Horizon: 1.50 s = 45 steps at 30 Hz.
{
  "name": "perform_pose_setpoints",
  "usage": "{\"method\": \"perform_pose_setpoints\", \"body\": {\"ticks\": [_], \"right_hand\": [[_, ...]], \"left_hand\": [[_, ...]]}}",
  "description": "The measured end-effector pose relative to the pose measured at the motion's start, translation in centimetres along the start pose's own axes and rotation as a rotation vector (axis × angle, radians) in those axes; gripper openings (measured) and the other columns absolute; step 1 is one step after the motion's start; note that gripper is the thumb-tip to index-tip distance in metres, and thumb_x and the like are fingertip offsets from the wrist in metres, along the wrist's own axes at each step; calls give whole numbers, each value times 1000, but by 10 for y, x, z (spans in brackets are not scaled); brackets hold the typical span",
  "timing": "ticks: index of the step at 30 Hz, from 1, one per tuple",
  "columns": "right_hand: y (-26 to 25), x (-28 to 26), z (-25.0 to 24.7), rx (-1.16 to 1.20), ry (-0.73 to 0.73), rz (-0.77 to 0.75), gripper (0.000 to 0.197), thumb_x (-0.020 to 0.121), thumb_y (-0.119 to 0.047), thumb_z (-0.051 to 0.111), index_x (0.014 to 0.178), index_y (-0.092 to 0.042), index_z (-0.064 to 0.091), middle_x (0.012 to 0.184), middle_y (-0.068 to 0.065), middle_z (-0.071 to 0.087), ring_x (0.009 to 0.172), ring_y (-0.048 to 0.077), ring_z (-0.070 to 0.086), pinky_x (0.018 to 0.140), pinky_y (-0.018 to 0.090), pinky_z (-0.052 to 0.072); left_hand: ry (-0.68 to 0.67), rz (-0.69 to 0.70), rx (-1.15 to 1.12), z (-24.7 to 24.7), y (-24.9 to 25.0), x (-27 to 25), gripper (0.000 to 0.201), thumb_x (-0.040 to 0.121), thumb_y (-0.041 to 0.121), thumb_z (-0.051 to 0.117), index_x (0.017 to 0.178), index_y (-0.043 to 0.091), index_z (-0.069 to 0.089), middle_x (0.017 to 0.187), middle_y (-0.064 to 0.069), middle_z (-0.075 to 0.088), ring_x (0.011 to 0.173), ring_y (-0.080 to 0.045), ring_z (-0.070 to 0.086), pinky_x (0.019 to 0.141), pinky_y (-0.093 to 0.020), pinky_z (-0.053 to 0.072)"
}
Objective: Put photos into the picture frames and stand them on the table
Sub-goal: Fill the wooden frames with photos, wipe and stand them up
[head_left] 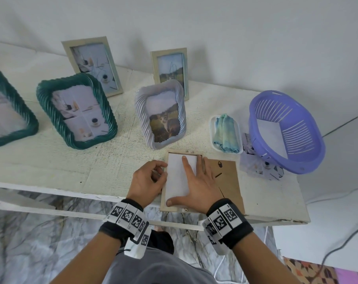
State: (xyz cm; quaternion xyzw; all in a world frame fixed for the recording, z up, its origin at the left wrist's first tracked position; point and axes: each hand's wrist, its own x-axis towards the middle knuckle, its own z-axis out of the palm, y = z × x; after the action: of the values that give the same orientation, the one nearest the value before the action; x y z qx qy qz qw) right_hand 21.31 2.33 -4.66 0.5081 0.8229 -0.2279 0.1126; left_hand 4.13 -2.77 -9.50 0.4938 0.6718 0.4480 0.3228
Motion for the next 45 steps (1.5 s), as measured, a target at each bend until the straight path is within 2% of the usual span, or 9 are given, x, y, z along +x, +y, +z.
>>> {"method": "perform_pose_setpoints", "body": {"ticks": [6,12,17,20,23,27,32,35,45], "right_hand": [[6,-3,-9,62,148,-2,113,68,-77,61,150,-34,-3,157,8,15,143,32,11,115,48,17],[-4,-21,-18,190,199,-5,112,69,-72,65,150,-39,-5,160,0,-3,145,23,8,110,43,27],[-10,-41,-16,560,324,-50,107,72,-54,77,150,-44,4,158,-10,-19,140,-3,-1,112,14,16],[-14,-50,-19,812,514,-65,79,89,-23,68,148,-41,18,158,-7,21,142,6,23,116,25,26],[-19,-59,-21,1146,608,-116,70,93,9,51,147,-25,22,114,-32,61,102,-5,61,83,23,55],[-22,-67,-16,1167,664,-89,71,96,-5,53,148,-40,20,57,4,53,54,12,46,60,20,44],[-22,-72,-22,1275,613,-103,57,94,-32,60,145,-29,34,109,-9,72,100,12,68,82,31,57],[-3,-72,-30,1164,607,-105,52,91,-38,58,139,-23,47,119,-7,68,108,15,66,84,43,58],[162,-68,-75,-16,780,127,49,82,-29,69,127,-14,57,119,9,63,107,33,56,89,45,48]], "left_hand": [[5,-56,-85,-2,13,-3,11,93,19,64,104,20,66,75,-8,64,57,-19,60,47,-29,54],[-77,-8,-172,-10,35,-6,38,80,59,56,103,31,67,93,12,69,85,-7,62,65,-26,53],[-180,-10,-338,-14,54,-3,27,84,36,68,108,25,67,89,-4,72,84,-23,67,78,-44,55],[-151,-67,-382,-17,58,2,19,92,11,67,105,24,66,82,-1,73,77,-14,67,73,-43,56],[-102,-60,-260,-17,57,3,24,89,14,70,109,27,64,86,9,69,74,-3,63,71,-24,51],[-43,5,-30,-13,67,-1,23,86,29,73,103,36,59,103,14,59,88,0,60,74,-21,53],[-374,-121,-491,-2,99,-9,38,102,42,44,111,15,70,109,-3,72,105,-21,68,86,-35,58],[-367,-136,-546,11,111,-7,34,106,23,40,108,12,72,108,-3,74,106,-17,67,88,-24,52],[-174,-177,-322,111,126,27,21,92,27,51,91,9,62,90,-20,67,83,-32,66,83,-59,53]]}}
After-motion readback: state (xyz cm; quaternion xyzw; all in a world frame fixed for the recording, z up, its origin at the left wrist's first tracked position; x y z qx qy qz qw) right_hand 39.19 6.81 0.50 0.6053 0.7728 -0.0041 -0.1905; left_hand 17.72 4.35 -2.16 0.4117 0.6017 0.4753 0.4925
